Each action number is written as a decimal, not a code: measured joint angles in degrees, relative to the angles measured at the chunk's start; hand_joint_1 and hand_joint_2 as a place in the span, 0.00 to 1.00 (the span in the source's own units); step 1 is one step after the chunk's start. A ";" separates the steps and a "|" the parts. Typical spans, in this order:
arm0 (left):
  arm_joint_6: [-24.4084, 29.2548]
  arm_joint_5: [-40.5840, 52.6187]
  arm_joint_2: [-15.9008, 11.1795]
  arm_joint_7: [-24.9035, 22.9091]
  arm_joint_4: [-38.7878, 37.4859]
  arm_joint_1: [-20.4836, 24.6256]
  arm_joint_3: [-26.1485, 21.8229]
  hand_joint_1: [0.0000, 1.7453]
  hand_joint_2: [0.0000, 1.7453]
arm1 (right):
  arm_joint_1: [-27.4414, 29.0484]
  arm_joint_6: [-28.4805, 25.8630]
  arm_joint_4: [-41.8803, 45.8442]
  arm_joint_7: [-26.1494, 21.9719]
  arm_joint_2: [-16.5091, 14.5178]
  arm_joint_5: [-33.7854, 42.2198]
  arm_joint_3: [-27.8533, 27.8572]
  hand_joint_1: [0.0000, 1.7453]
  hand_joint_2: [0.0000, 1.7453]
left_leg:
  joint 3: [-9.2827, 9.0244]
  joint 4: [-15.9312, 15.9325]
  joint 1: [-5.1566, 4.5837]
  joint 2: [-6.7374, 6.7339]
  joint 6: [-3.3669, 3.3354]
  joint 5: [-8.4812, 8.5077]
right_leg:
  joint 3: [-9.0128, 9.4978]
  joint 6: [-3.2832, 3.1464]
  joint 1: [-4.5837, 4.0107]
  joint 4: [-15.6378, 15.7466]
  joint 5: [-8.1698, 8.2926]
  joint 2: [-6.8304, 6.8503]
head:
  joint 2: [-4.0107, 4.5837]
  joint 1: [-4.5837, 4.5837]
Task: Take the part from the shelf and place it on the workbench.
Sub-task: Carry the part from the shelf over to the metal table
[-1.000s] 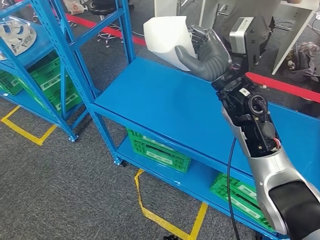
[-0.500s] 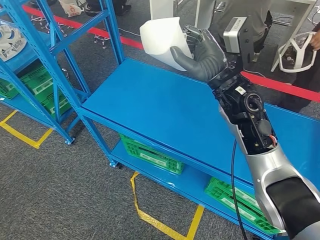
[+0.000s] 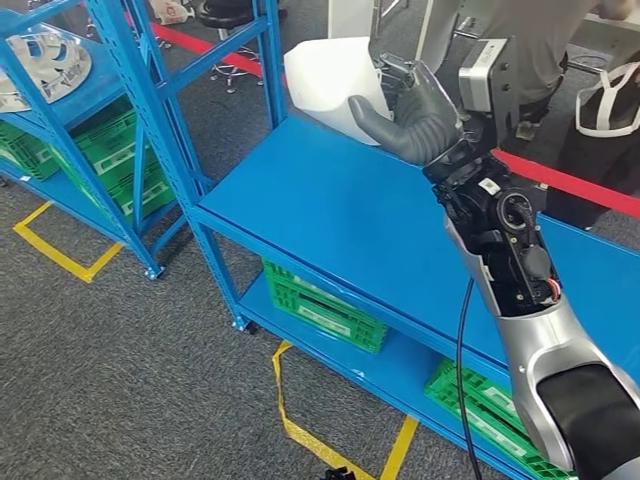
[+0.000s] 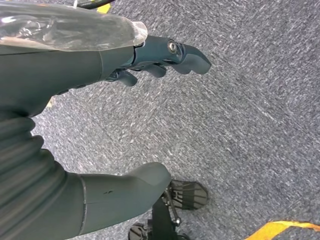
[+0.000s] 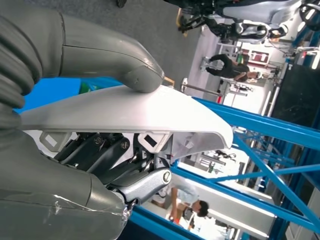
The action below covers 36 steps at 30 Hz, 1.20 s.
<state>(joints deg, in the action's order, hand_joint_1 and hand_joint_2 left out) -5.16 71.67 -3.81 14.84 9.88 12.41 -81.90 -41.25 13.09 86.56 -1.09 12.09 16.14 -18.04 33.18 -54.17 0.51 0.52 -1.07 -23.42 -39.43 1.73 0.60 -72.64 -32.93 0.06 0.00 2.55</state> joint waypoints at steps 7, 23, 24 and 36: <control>-0.06 0.32 0.21 0.00 0.00 0.06 0.00 0.00 1.00 | -0.15 0.51 0.28 0.04 0.00 -0.36 0.09 1.00 1.00 | -0.42 -0.17 -0.30 1.11 1.12 -0.43 | 7.82 -1.53 -0.28 17.63 8.12 -0.92 | 0.00 0.66; -0.15 0.39 0.03 0.00 0.00 0.36 0.00 0.00 1.00 | -0.48 1.16 0.77 0.22 -0.04 -0.82 -0.10 1.00 1.00 | 0.62 -0.63 0.55 -0.79 1.93 -0.22 | 8.54 -0.37 0.33 18.01 7.52 1.12 | 0.00 -1.24; -0.17 0.39 0.02 0.00 0.00 0.39 0.00 0.00 1.00 | -0.48 1.18 0.78 0.26 -0.05 -0.82 -0.13 1.00 1.00 | 0.55 -0.55 0.55 -0.64 1.51 -0.18 | 8.45 -0.08 0.47 17.57 7.05 1.06 | 0.00 -1.08; -0.25 0.50 0.26 -0.01 -0.02 0.54 0.00 0.00 1.00 | -0.20 1.14 0.85 0.33 -0.06 -0.84 0.00 1.00 1.00 | -0.40 -0.46 -0.27 2.16 0.63 -0.63 | 7.57 -1.75 -0.36 17.00 8.29 -1.56 | 0.00 1.17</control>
<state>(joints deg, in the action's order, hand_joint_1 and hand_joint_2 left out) -5.40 72.17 -3.55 14.83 9.86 12.96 -81.90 -41.44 14.23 87.41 -0.77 12.03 15.30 -18.04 32.78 -54.63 0.25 2.69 -0.43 -24.05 -31.86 -0.02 0.24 -55.64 -24.64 -1.50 0.00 3.72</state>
